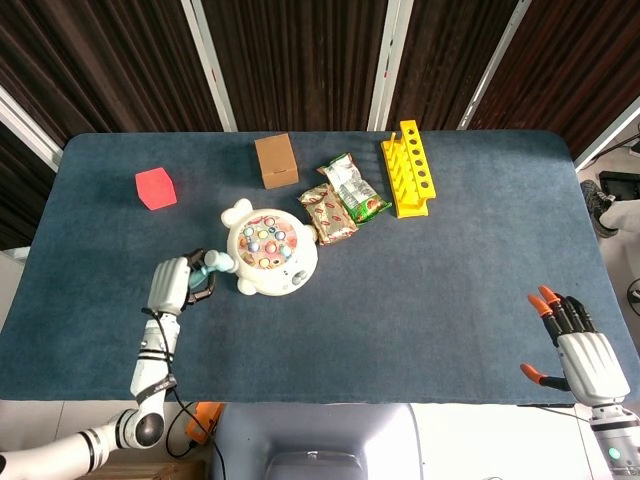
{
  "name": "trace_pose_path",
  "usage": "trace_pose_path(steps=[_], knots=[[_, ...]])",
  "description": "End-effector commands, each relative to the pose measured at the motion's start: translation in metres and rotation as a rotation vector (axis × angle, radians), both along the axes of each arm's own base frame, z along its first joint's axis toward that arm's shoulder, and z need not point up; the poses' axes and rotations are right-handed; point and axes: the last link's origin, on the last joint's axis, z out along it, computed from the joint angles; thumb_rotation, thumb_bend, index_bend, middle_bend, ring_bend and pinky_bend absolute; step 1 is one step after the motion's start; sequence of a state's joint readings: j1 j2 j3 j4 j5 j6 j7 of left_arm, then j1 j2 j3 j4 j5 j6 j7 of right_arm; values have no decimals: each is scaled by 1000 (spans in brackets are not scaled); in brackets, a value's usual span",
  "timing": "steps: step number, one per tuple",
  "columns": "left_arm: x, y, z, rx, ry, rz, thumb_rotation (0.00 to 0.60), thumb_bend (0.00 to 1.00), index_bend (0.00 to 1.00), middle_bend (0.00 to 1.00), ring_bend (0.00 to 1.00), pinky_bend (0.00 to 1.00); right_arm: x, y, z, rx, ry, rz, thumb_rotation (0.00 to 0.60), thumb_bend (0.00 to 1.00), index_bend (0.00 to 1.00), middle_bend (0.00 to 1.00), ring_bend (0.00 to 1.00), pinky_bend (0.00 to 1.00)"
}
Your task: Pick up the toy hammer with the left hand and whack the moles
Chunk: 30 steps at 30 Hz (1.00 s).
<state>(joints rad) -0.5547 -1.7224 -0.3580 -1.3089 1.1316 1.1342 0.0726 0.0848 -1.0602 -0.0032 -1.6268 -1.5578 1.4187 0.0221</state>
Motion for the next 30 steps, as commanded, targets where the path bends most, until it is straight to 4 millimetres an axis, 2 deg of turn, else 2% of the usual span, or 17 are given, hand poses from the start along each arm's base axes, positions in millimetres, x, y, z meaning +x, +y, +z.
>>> trace_pose_path(steps=[1, 7, 12, 20, 30], knots=[[26, 35, 13, 0, 75, 7, 600, 827, 564, 879, 897, 1000, 0, 0, 0, 4, -1, -1, 600, 217, 0, 0, 0, 0], [52, 55, 19, 2, 146, 14, 600, 829, 565, 882, 903, 1000, -1, -2, -1, 9, 1, -11, 600, 217, 0, 0, 0, 0], [66, 64, 13, -36, 167, 36, 600, 836, 565, 885, 907, 1000, -2, -3, -1, 11, 1, -19, 600, 217, 0, 0, 0, 0], [64, 71, -5, -87, 253, 81, 600, 835, 565, 885, 908, 1000, -4, -3, 3, 3, -7, -25, 600, 217, 0, 0, 0, 0], [60, 75, -17, -117, 286, 106, 600, 833, 566, 885, 908, 1000, -4, -3, 4, 3, -8, -25, 600, 218, 0, 0, 0, 0]])
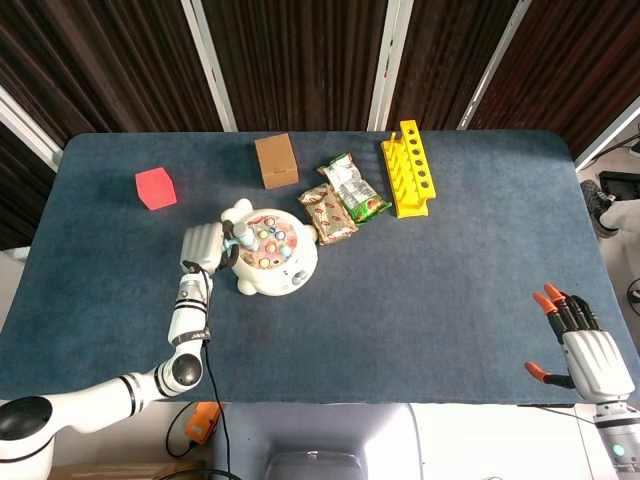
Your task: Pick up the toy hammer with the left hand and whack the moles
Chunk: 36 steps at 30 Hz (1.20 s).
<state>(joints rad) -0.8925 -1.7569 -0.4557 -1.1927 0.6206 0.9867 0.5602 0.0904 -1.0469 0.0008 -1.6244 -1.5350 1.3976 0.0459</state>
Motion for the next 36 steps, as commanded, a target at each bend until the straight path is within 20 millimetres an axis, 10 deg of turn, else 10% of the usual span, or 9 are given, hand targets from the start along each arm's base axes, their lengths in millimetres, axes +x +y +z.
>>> trace_pose_path(steps=[1, 36], knots=[[0, 0, -5, -17, 10, 3, 600, 833, 565, 885, 908, 1000, 0, 0, 0, -2, -1, 0, 600, 217, 0, 0, 0, 0], [32, -6, -21, -38, -42, -51, 600, 838, 568, 885, 908, 1000, -1, 4, 7, -13, -16, 10, 600, 217, 0, 0, 0, 0]])
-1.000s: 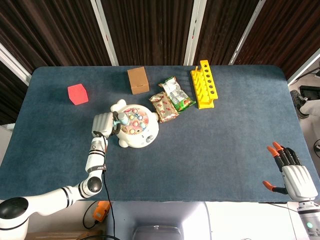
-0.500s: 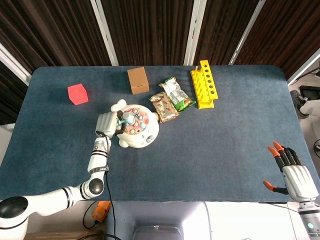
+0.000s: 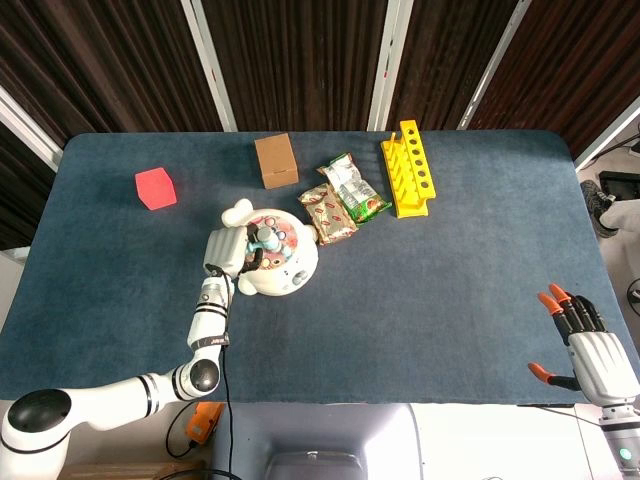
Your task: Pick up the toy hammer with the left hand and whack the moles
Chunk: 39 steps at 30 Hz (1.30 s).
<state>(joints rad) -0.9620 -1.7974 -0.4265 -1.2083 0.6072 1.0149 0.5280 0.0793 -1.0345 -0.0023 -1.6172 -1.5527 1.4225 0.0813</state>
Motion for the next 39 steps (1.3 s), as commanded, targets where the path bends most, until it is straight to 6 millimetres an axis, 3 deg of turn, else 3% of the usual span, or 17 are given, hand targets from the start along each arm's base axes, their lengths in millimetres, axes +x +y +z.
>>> trace_pose_path(steps=[1, 14, 20, 24, 31, 39], knots=[[-2, 1, -2, -5, 6, 7, 600, 837, 568, 885, 907, 1000, 0, 0, 0, 0, 0, 0, 600, 217, 0, 0, 0, 0], [-7, 1, -8, -35, 14, 15, 600, 837, 570, 886, 907, 1000, 0, 0, 0, 0, 2, 0, 600, 217, 0, 0, 0, 0], [7, -7, 13, 13, -37, -53, 600, 837, 570, 886, 907, 1000, -1, 1, 0, -1, 4, -1, 600, 217, 0, 0, 0, 0], [5, -24, 30, 35, -23, -99, 600, 836, 570, 886, 907, 1000, 0, 0, -2, 7, 6, 2, 600, 217, 0, 0, 0, 0], [-38, -63, 43, 25, 17, -85, 600, 825, 580, 890, 886, 1000, 2, 1, -7, 30, 9, 13, 600, 217, 0, 0, 0, 0], [-91, -88, 19, -14, 26, -14, 600, 778, 588, 882, 837, 1000, 6, 5, -9, 38, 9, 27, 600, 217, 0, 0, 0, 0]])
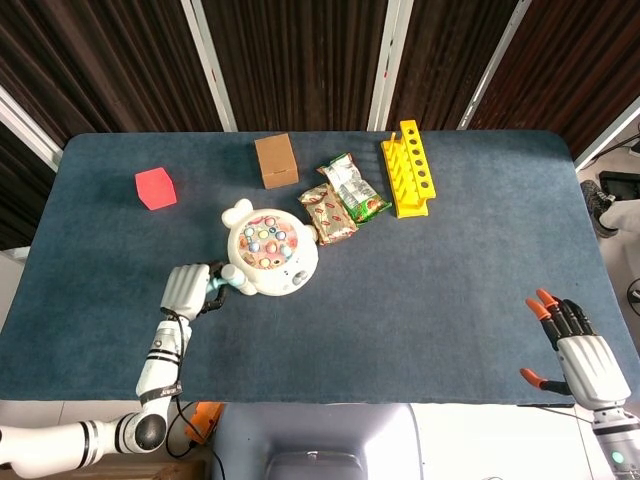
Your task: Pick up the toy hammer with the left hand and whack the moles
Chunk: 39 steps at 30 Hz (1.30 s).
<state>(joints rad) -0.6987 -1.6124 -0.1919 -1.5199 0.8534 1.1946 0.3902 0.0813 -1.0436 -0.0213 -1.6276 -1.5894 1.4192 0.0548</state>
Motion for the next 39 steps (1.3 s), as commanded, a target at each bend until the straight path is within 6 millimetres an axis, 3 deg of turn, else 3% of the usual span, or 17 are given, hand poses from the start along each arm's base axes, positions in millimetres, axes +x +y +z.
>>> trace_pose_path(steps=[1, 14, 16, 20, 22, 27, 30, 39], knots=[[-23, -7, -15, -3, 13, 26, 600, 776, 589, 882, 833, 1000, 1, 1, 0, 1, -1, 1, 600, 218, 0, 0, 0, 0], [-49, -5, -35, -4, 25, 58, 600, 739, 600, 851, 756, 998, 0, 2, 1, -4, -1, 0, 600, 217, 0, 0, 0, 0], [-51, -5, -36, -5, 29, 58, 600, 730, 599, 841, 750, 946, 0, 2, 1, -3, 0, -2, 600, 217, 0, 0, 0, 0], [-54, -5, -36, -17, 39, 60, 600, 689, 569, 761, 720, 673, -1, 1, 1, -5, 2, -3, 600, 218, 0, 0, 0, 0], [-56, -6, -37, -31, 36, 62, 600, 646, 536, 708, 682, 627, -1, 1, 1, -4, 1, -4, 600, 217, 0, 0, 0, 0], [-59, -6, -36, -66, 21, 45, 600, 554, 349, 505, 491, 479, 0, 1, 0, -3, 3, -3, 600, 217, 0, 0, 0, 0], [-59, -6, -34, -68, 2, 38, 600, 534, 298, 440, 426, 440, 0, 1, 0, -5, 4, -2, 600, 217, 0, 0, 0, 0], [-61, -6, -32, -75, -6, 27, 600, 508, 267, 413, 399, 416, 0, 1, -2, -1, 7, -4, 600, 217, 0, 0, 0, 0]])
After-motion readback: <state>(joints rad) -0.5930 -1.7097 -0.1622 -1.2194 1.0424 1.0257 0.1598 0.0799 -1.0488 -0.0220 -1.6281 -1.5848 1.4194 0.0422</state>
